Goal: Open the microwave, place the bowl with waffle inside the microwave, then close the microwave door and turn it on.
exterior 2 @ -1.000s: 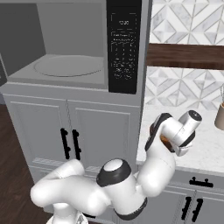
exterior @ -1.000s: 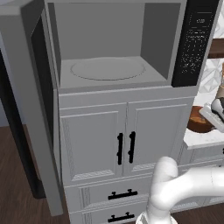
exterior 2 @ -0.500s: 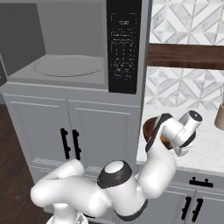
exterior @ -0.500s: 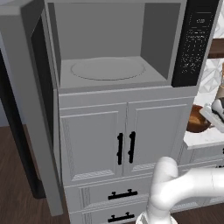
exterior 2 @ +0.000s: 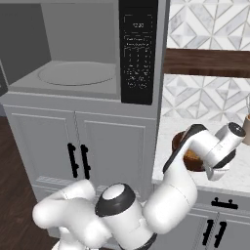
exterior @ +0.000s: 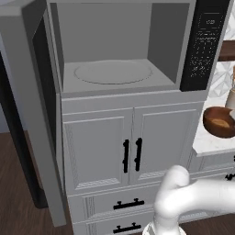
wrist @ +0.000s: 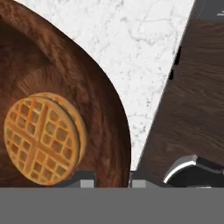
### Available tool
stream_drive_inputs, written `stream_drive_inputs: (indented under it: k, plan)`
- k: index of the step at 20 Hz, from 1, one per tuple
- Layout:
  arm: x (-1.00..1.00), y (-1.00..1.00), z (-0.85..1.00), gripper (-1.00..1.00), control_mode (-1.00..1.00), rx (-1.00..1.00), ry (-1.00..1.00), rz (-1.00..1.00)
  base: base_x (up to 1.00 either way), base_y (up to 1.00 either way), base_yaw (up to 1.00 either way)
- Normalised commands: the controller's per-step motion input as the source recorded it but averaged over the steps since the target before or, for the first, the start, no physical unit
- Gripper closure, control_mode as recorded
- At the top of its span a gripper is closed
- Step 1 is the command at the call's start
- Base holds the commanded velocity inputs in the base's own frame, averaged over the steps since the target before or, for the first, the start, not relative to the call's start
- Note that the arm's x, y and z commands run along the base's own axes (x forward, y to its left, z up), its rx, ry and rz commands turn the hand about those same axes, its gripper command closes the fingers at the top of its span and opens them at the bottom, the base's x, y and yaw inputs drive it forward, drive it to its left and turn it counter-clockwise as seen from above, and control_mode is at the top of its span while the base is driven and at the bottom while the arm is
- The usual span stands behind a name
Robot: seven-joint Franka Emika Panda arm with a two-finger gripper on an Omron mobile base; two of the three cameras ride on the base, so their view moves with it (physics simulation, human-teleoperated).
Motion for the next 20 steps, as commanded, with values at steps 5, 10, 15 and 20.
stream_drive_inputs:
  k: [5,10,15,20]
  plan:
    - [-1.00,-0.12,0.56,1.00,-1.00,0.05,-0.03,-0.53,0.00,0.00,0.00]
    - [-0.95,0.43,0.50,1.00,-1.00,0.00,-0.10,-0.44,0.00,0.00,0.00]
    - [-0.43,0.97,0.69,1.00,-1.00,-0.01,-0.15,-0.13,0.00,0.00,0.00]
    - [-0.14,0.89,0.71,1.00,-1.00,0.00,-0.05,0.00,0.00,0.00,0.00]
